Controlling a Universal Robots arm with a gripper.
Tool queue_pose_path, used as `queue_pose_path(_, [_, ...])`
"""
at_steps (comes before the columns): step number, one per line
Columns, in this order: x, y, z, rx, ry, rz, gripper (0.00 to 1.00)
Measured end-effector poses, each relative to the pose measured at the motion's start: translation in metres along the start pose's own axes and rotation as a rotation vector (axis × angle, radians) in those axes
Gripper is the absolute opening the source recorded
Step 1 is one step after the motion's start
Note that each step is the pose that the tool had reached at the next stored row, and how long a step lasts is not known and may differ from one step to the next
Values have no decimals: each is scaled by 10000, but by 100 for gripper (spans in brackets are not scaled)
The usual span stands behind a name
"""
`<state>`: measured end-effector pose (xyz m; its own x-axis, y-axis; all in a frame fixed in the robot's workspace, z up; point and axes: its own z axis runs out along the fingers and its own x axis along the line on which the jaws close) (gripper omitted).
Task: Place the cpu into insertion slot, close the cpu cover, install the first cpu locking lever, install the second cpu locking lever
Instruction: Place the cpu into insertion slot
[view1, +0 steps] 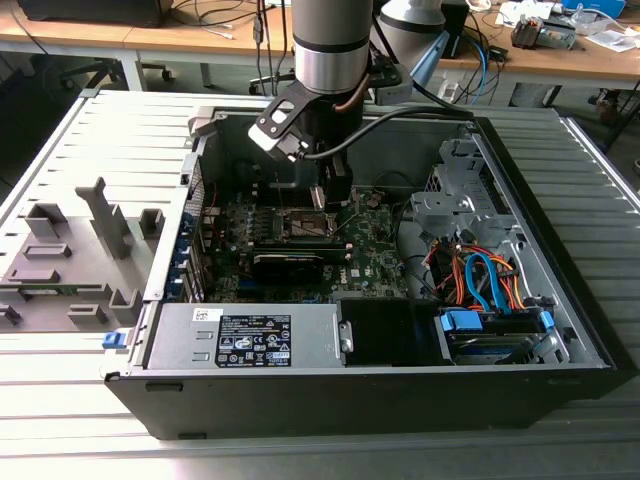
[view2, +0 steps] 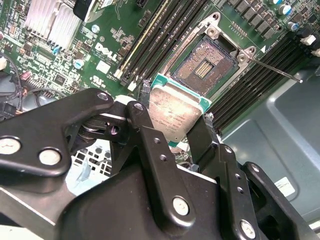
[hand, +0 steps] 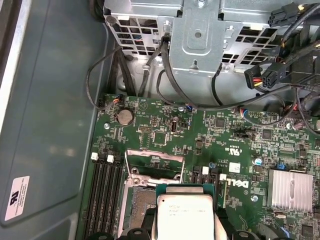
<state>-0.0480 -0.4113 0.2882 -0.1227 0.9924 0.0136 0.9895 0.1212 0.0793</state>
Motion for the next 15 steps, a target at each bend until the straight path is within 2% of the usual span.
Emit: queue_pose_path(15, [0,0,0,-3,-15,188,54])
